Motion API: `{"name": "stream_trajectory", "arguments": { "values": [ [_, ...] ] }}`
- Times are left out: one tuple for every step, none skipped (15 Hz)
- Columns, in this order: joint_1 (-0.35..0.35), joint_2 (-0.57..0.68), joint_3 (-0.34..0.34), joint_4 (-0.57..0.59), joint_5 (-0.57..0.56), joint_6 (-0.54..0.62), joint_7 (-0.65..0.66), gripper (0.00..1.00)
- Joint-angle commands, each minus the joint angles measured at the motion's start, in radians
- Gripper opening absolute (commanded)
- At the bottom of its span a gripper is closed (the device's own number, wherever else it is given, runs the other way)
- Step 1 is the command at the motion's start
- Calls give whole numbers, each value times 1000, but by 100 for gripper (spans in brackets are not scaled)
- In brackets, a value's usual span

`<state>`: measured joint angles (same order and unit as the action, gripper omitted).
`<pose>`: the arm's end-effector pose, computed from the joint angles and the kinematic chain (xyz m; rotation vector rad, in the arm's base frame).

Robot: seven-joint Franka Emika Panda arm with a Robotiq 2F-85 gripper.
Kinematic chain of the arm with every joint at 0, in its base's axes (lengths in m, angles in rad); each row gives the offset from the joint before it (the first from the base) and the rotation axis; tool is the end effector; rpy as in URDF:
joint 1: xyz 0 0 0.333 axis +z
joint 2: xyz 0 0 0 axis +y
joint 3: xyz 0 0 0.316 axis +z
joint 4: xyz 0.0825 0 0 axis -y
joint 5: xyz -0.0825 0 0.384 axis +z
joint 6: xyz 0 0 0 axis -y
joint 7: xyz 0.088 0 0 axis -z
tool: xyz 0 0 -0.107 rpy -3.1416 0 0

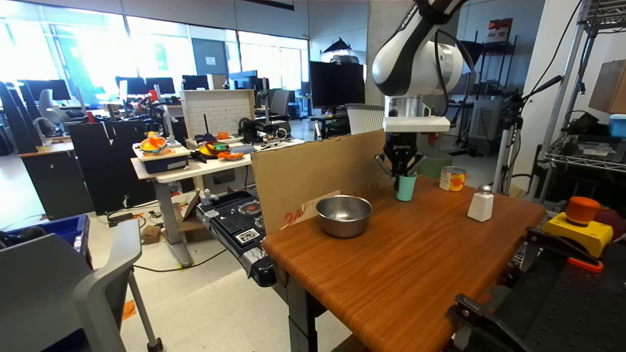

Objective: Move the blue cup backwards

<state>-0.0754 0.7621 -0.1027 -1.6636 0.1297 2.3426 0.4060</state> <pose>0.6624 -0.1106 0.1573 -2.9654 1.0038 0.1232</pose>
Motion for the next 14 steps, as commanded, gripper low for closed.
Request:
{"name": "stream_trajectory", "arguments": {
  "values": [
    [0, 26, -4, 61, 25, -63, 7, 30],
    [-2, 13, 0, 49, 27, -66, 0, 37],
    [-1, -11, 4, 27, 28, -69, -9, 44],
    [4, -43, 6, -6, 24, -61, -17, 51],
    [6, -69, 8, -30, 20, -58, -28, 58],
    [13, -102, 8, -62, 15, -57, -30, 66],
    [22, -146, 7, -100, 9, -53, -36, 73],
    [30, -189, 7, -138, 2, -48, -46, 81],
    [42, -252, 5, -197, -10, -33, -57, 88],
    [55, -304, 2, -243, -22, -32, -59, 96],
    [69, -352, -5, -279, -46, -53, -60, 99],
    [75, -404, 1, -318, -61, -90, -77, 100],
    [84, -456, 5, -357, -84, -143, -87, 100],
    [66, -329, 7, -239, -52, -92, -61, 99]
  ]
}}
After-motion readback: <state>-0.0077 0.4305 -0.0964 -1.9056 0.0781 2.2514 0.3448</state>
